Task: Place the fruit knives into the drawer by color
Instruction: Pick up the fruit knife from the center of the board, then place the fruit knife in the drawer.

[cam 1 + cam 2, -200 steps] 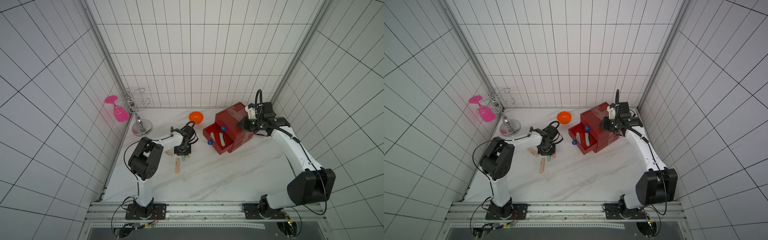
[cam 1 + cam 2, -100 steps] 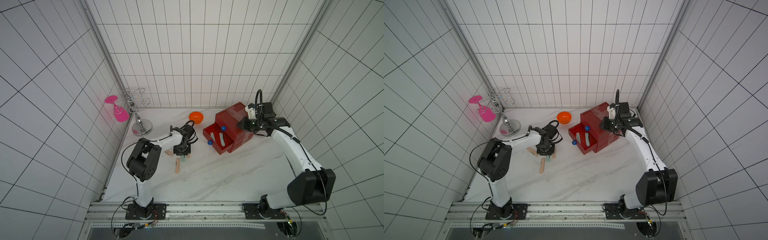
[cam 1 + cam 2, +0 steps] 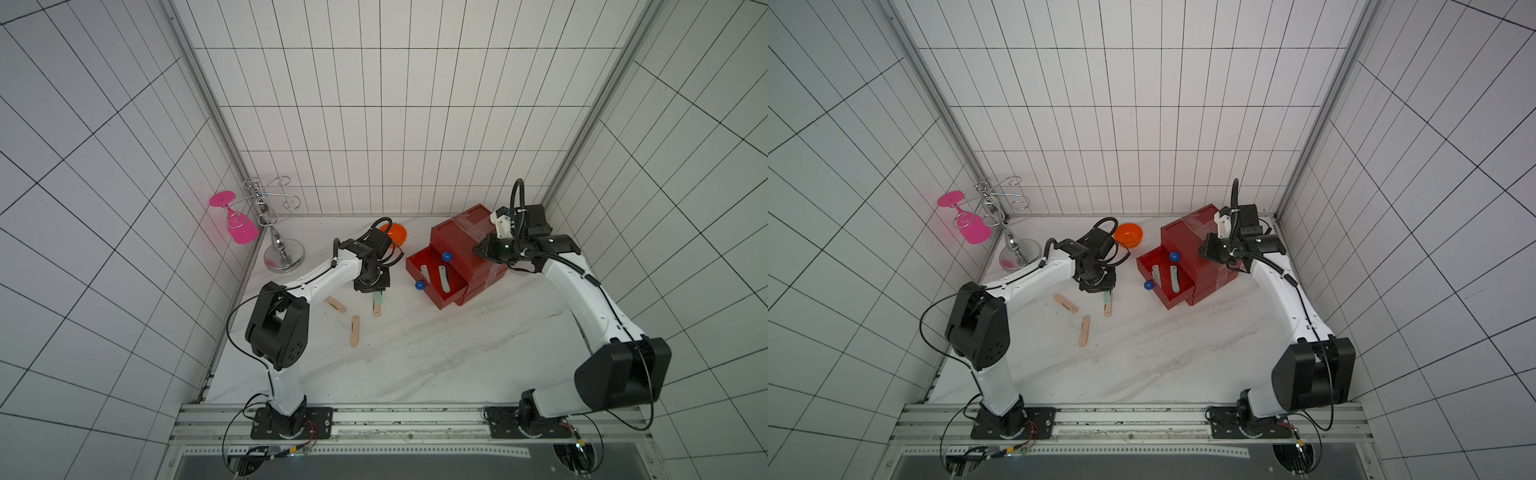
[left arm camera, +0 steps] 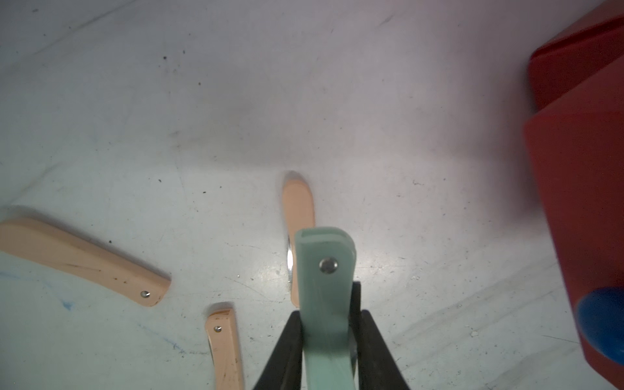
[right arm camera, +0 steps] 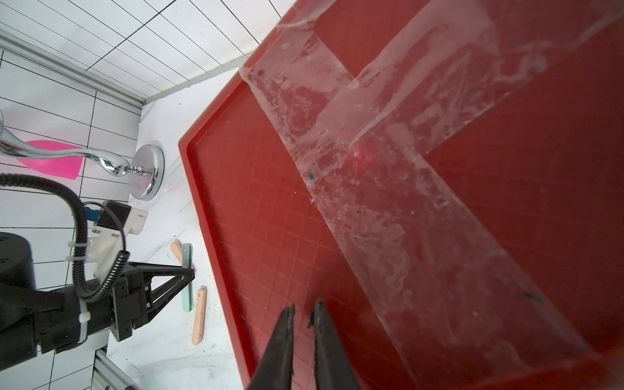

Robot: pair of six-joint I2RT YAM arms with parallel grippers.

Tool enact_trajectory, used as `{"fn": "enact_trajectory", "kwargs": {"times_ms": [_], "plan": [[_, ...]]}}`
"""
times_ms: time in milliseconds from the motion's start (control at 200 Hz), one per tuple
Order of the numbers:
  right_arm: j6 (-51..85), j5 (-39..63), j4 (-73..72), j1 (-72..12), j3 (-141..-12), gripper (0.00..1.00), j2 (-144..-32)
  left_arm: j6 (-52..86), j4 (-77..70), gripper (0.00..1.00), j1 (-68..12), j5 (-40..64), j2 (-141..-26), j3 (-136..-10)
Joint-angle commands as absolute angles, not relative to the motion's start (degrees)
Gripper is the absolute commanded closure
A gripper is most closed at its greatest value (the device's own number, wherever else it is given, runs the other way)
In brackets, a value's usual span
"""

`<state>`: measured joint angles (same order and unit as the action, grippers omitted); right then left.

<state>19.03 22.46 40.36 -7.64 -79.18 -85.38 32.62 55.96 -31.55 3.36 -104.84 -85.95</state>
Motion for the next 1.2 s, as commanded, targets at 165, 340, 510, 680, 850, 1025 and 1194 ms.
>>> {"fn": "enact_trajectory", "kwargs": {"times_ms": [165,340,510,680,850,1025,1194], "plan": [[19.08,18.98,56.25,-8.42,-73.21,0.84,-91.05,35.18,53.54,0.75,-34.54,10.86,-105.12,-94.34],[18.98,18.93,56.27,-8.41,-73.21,0.85,-91.16,37.41,51.06,0.75,-36.37,14.27,-107.84,-99.50],[18.98,18.94,56.29,-8.43,-73.04,0.85,-91.22,38.77,50.16,0.75,-38.82,15.24,-111.87,-104.90],[18.99,19.05,56.12,-8.43,-72.77,0.84,-91.22,40.57,47.97,0.74,-39.77,15.92,-114.20,-106.97],[18.90,19.00,55.99,-8.39,-72.69,0.85,-91.49,42.52,45.21,0.74,-39.96,16.86,-115.22,-107.19],[18.81,19.07,55.98,-8.38,-72.60,0.84,-91.58,43.15,44.25,0.74,-40.15,17.32,-116.38,-107.98],[18.74,18.90,55.99,-8.41,-72.47,0.84,-91.41,43.37,43.86,0.74,-40.19,17.30,-117.46,-107.94]]}}
